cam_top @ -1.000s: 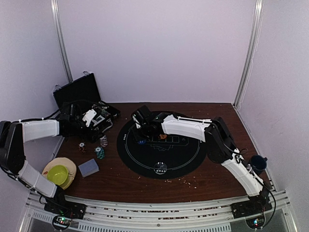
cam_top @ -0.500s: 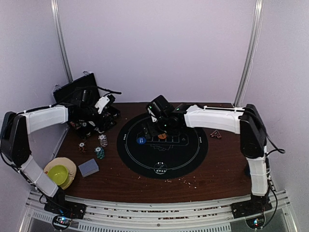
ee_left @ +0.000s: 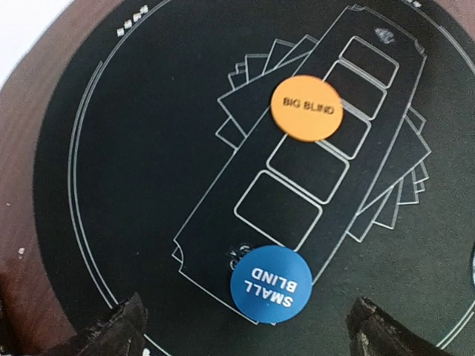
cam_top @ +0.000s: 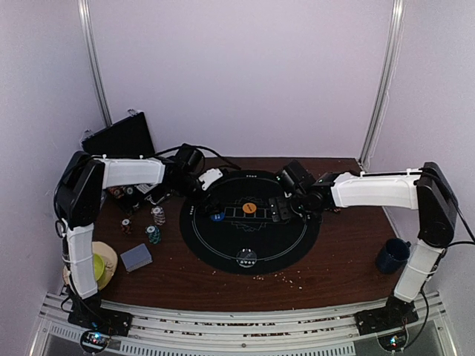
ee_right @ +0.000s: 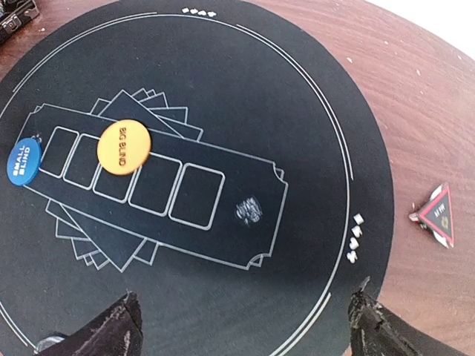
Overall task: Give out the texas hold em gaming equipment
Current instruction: Pick up the small blind button from the poker table mat.
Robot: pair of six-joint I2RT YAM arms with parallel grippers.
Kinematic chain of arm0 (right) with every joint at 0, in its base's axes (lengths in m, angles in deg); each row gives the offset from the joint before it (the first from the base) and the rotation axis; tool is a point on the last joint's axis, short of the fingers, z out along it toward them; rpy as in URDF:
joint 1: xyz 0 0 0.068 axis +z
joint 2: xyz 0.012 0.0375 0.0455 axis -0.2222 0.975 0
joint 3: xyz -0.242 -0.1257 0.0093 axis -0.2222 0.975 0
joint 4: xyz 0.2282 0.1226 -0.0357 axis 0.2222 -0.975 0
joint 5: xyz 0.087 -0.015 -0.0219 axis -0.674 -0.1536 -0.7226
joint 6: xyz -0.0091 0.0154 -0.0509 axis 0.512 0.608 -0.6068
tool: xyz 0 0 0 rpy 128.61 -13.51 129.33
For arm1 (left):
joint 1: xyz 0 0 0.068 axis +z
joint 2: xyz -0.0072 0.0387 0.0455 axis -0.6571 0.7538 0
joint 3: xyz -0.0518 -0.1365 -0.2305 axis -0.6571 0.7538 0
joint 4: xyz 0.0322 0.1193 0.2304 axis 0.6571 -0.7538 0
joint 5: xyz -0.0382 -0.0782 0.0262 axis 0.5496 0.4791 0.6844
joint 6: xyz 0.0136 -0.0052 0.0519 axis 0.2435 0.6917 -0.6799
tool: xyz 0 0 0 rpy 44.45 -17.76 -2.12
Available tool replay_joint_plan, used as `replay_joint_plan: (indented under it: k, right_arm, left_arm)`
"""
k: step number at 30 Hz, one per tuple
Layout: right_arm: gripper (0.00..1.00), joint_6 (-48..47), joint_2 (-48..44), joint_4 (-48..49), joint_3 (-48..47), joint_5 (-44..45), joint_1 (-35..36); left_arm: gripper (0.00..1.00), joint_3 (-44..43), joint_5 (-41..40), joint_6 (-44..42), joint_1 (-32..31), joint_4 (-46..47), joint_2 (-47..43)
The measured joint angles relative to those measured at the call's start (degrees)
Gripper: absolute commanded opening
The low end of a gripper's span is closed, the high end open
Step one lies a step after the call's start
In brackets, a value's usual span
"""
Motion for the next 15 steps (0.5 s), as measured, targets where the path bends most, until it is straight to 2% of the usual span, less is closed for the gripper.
replay_joint_plan:
  k: [7,15]
  right_arm:
    - [0.98,1.7,-4.8,2.3,3.1,0.2,0.2]
    - [1.0,2.6,-6.8,4.8,4.7,0.2,0.8]
  left_arm:
    - [0.97,-6.2,0.6,0.7,-0.4,-4.7,5.5]
    - [0.85,-8.8,0.5,1.9,-2.9,-6.3,9.2]
